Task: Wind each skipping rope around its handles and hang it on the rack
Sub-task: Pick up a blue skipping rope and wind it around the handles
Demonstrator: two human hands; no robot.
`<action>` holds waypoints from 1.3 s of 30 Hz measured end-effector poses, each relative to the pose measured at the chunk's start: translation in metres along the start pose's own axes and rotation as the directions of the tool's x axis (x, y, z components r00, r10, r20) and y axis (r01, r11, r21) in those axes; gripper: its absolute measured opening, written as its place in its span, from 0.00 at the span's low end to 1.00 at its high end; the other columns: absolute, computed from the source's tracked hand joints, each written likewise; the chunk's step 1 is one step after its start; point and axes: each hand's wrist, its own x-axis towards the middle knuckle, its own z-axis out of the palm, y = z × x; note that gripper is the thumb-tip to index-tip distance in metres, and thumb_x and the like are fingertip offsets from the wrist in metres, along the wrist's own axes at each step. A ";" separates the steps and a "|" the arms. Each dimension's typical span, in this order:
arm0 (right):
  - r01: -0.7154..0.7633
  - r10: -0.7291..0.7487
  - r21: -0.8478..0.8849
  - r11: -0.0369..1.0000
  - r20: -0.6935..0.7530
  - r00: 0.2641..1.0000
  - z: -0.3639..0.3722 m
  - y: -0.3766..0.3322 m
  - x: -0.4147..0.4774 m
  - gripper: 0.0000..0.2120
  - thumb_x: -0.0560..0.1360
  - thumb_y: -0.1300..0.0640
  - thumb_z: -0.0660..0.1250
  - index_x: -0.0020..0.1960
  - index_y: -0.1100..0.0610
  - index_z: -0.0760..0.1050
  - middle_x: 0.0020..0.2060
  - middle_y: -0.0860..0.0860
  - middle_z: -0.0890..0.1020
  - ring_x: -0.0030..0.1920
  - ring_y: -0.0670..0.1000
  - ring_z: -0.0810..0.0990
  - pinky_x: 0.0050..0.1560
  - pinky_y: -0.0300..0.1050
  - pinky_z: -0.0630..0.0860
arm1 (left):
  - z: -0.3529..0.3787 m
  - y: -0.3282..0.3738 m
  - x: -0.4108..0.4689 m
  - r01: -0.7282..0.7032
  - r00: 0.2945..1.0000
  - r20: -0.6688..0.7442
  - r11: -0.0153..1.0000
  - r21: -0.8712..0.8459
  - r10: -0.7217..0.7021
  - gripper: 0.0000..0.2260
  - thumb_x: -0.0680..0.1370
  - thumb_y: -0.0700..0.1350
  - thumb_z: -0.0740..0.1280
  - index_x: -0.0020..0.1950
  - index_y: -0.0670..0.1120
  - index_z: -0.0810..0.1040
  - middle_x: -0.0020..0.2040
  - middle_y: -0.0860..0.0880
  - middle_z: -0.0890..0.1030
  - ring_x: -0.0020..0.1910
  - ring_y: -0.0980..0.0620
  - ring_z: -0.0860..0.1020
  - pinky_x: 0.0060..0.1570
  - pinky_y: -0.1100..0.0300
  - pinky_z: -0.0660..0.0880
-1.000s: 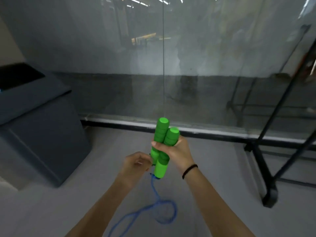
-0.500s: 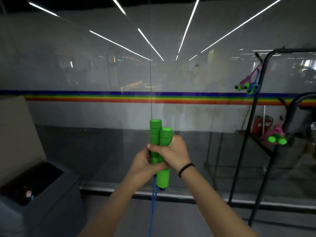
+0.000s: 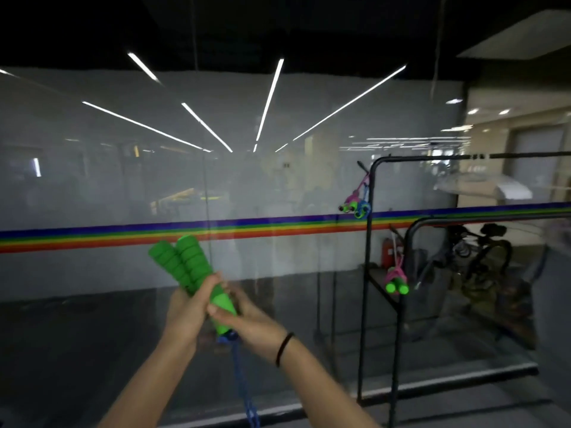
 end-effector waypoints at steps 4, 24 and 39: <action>-0.003 0.000 -0.177 0.984 -0.018 1.000 -0.018 0.000 -0.003 0.19 0.74 0.46 0.64 0.61 0.51 0.66 0.46 0.50 0.74 0.33 0.45 0.77 0.29 0.34 0.76 | 0.017 -0.011 0.005 0.045 0.999 -0.016 0.999 0.006 -0.045 0.08 0.76 0.45 0.66 0.52 0.43 0.77 0.47 0.39 0.80 0.45 0.44 0.77 0.49 0.54 0.71; -0.099 0.036 -0.730 0.676 -0.101 0.994 -0.100 -0.026 0.008 0.25 0.62 0.54 0.77 0.56 0.54 0.71 0.47 0.47 0.77 0.48 0.47 0.76 0.46 0.41 0.72 | 0.007 -0.008 0.037 -0.616 0.787 0.605 0.078 0.784 0.121 0.29 0.65 0.59 0.69 0.65 0.60 0.68 0.62 0.59 0.76 0.64 0.57 0.72 0.65 0.53 0.65; 0.080 -0.096 -0.303 0.949 -0.038 0.995 -0.100 -0.018 -0.037 0.15 0.77 0.50 0.58 0.55 0.62 0.72 0.25 0.49 0.72 0.21 0.44 0.65 0.25 0.36 0.62 | -0.006 -0.003 0.004 -0.164 0.850 0.504 0.830 0.533 -0.156 0.03 0.73 0.43 0.70 0.41 0.45 0.80 0.35 0.47 0.83 0.35 0.48 0.83 0.41 0.53 0.79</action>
